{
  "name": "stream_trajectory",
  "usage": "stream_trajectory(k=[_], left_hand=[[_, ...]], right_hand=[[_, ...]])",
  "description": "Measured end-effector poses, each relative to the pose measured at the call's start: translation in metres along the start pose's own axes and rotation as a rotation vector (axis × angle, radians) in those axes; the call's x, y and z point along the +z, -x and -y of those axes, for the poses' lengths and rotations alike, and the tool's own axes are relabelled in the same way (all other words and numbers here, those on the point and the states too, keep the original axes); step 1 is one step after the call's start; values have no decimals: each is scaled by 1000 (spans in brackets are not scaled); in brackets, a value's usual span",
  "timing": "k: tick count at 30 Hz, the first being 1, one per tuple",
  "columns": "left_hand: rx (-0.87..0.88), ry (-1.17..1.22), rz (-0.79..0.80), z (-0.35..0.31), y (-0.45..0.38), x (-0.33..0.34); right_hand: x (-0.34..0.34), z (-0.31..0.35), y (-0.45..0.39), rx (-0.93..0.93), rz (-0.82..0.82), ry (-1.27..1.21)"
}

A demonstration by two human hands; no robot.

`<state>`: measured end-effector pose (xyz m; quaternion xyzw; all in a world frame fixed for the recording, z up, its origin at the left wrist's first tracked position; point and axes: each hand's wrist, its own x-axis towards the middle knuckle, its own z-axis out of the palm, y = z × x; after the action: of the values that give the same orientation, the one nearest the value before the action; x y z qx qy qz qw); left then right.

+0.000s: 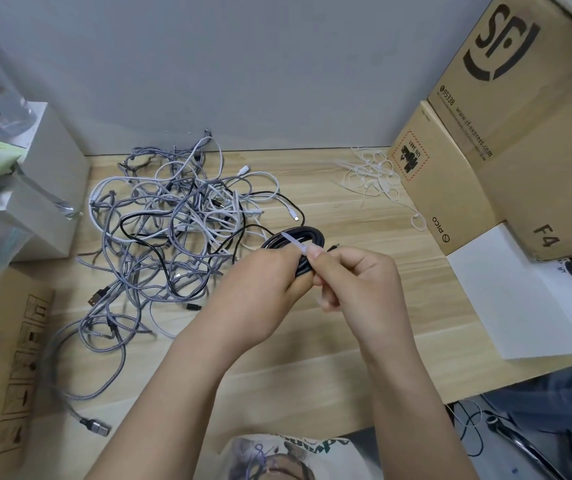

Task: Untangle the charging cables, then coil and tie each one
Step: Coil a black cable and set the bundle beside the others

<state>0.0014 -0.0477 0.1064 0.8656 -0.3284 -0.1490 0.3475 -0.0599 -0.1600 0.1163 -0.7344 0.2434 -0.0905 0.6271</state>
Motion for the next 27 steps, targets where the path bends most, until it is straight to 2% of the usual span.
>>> stream_trajectory(k=[4, 7, 12, 17, 22, 27], left_hand=[[58, -17, 127, 3, -1, -6], [120, 20, 217, 3, -2, -5], [138, 162, 289, 3, 1, 3], [123, 438, 323, -3, 3, 5], [65, 690, 405, -2, 11, 16], [-25, 641, 337, 10, 8, 23]], right_hand=[[-5, -4, -7, -125, -33, 223], [-10, -4, -13, -110, 141, 228], [-13, -3, -14, 5, 245, -63], [-16, -4, -16, 113, 142, -395], [-27, 0, -22, 33, 25, -553], [-35, 11, -18, -81, 16, -556]])
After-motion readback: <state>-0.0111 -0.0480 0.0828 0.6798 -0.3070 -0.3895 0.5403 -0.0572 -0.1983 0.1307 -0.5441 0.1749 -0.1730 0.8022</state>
